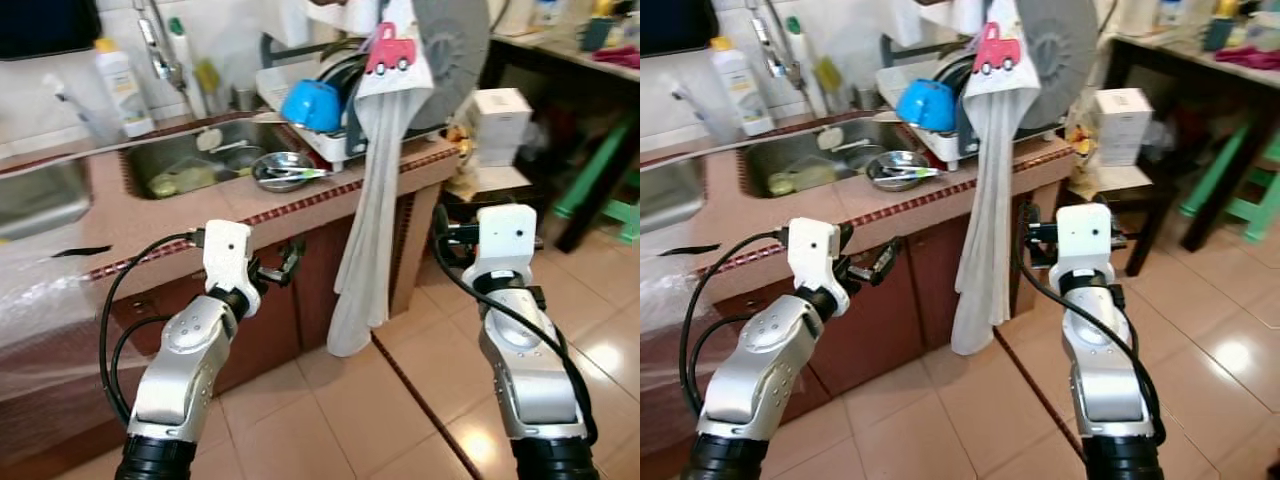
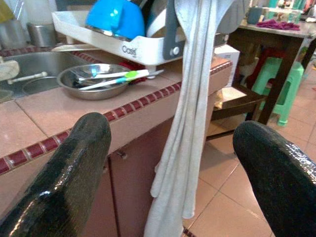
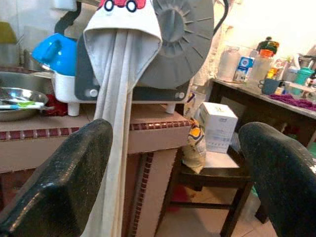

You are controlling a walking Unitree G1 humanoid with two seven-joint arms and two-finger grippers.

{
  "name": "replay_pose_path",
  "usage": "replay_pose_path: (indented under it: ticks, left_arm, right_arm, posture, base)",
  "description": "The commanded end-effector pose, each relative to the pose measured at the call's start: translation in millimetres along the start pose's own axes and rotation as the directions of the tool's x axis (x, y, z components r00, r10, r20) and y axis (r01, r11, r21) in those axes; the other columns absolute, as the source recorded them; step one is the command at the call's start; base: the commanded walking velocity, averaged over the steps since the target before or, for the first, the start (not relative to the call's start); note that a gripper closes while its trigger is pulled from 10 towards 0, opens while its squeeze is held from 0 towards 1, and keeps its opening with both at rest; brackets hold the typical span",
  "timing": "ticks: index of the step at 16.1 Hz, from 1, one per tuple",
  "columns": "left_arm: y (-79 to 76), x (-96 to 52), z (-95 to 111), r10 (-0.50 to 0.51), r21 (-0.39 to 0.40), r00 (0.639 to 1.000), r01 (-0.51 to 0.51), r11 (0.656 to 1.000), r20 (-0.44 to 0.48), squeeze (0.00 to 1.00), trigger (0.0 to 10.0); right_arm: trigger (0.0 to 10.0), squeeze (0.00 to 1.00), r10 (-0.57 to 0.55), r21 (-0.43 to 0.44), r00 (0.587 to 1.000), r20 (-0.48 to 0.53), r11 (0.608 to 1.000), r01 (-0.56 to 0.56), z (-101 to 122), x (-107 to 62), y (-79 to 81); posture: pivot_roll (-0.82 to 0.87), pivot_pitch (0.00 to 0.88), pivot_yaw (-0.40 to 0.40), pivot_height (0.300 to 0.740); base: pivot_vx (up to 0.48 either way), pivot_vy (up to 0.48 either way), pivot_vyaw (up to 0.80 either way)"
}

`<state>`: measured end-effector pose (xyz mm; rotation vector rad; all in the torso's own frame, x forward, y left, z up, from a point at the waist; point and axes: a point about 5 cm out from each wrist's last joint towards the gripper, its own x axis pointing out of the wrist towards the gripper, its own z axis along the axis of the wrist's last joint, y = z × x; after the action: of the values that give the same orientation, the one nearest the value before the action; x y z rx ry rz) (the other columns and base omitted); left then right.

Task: Kitchen organization

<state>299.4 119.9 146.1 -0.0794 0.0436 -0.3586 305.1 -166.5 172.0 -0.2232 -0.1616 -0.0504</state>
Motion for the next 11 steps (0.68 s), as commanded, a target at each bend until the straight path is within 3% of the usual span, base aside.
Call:
replay_pose_path:
  ticks: [1,6,9,11]
  left_arm:
    - [9.7,-1.5,-3.9,0.034,0.01,0.999,-0.034,0.999,-0.018,0.0,10.0]
    - [28.2,-4.8,-48.4,0.081,0.017,0.982,-0.079,0.997,-0.173,0.0,10.0]
    - [42.2,-20.2,-121.0,0.131,0.043,0.896,-0.124,0.991,-0.424,0.0,10.0]
    - [43.9,-34.2,-150.2,0.143,0.062,0.832,-0.13,0.99,-0.537,0.0,10.0]
  right_arm:
    - [10.0,0.0,0.021,0.002,1.0,0.012,1.0,-0.021,1.8,1.1,5.3]
    - [10.0,0.0,0.034,0.018,0.998,-0.059,0.999,-0.033,-21.8,-0.7,12.7]
    - [10.0,0.0,0.07,0.133,0.944,-0.324,0.991,-0.028,-93.4,-16.0,32.2]
    - [10.0,0.0,0.093,0.1,0.897,-0.432,0.993,-0.055,-125.5,-31.1,36.4]
  posture:
    - [0.03,0.0,0.074,0.74]
    - [0.02,0.0,0.073,0.74]
    - [0.01,0.0,0.075,0.74]
    - [-0.01,0.0,0.081,0.74]
  base:
    - [0.0,0.0,0.0]
    - [0.0,0.0,0.0]
    - [0.0,0.0,0.0]
    - [0.0,0.0,0.0]
